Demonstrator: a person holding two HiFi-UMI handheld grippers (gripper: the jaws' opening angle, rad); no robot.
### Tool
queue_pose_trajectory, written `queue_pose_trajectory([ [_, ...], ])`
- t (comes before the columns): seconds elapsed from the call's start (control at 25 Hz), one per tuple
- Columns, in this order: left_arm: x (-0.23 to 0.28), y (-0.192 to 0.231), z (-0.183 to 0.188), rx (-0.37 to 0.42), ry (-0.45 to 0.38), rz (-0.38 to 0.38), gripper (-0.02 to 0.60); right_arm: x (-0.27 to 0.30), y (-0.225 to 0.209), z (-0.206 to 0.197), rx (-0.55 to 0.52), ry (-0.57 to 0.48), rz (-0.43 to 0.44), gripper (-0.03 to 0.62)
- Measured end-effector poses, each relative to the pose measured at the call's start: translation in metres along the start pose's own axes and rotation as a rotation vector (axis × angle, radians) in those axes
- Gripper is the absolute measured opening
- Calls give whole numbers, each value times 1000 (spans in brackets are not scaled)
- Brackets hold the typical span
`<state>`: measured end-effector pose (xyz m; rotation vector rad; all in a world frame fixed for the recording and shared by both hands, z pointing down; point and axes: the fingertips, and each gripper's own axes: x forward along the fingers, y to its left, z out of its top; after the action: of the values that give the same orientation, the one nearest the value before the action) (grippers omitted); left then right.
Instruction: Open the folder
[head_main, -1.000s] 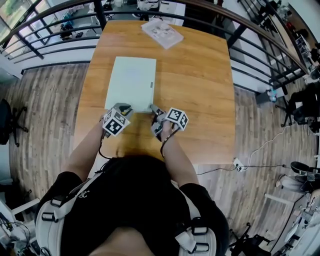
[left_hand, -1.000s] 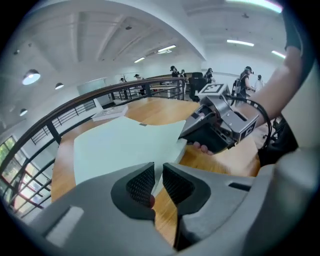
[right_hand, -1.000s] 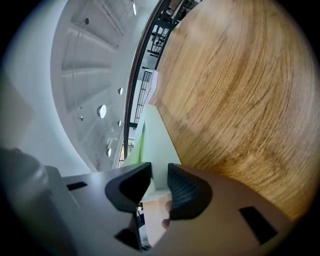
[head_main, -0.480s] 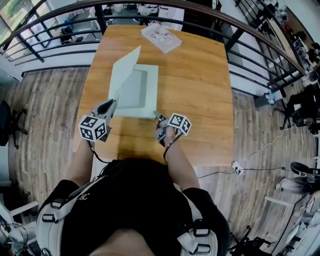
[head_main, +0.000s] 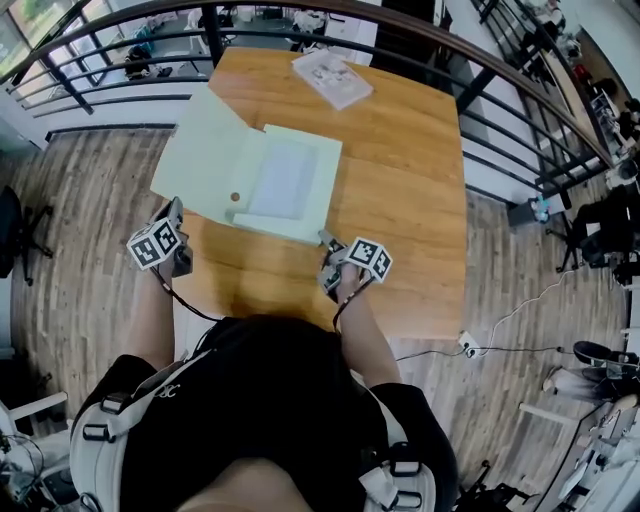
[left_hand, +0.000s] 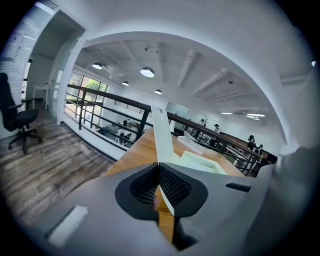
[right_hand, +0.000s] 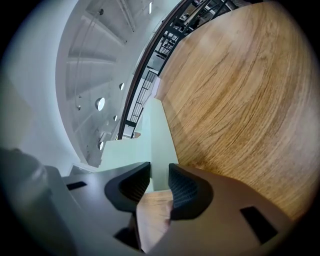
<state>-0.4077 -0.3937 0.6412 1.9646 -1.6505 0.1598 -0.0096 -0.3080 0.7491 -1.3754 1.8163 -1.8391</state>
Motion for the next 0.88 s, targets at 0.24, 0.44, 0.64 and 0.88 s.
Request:
queue_pose_trajectory([
  [0.24,9,52,-34,-44,141,219,29,-5,-3,0,-9,-8,-9,124],
  [0.44,18,82,-72,-36,357,409,71,-12,-8,3,-6,-17,-17,127],
  [0.64,19,95,-85,-82,394,469,111,-13,-8,4,-19,-16,-37,126],
  [0.88,11,88,-74,-104,328,397,124,-12,-8,4,-25,6,-42,126],
])
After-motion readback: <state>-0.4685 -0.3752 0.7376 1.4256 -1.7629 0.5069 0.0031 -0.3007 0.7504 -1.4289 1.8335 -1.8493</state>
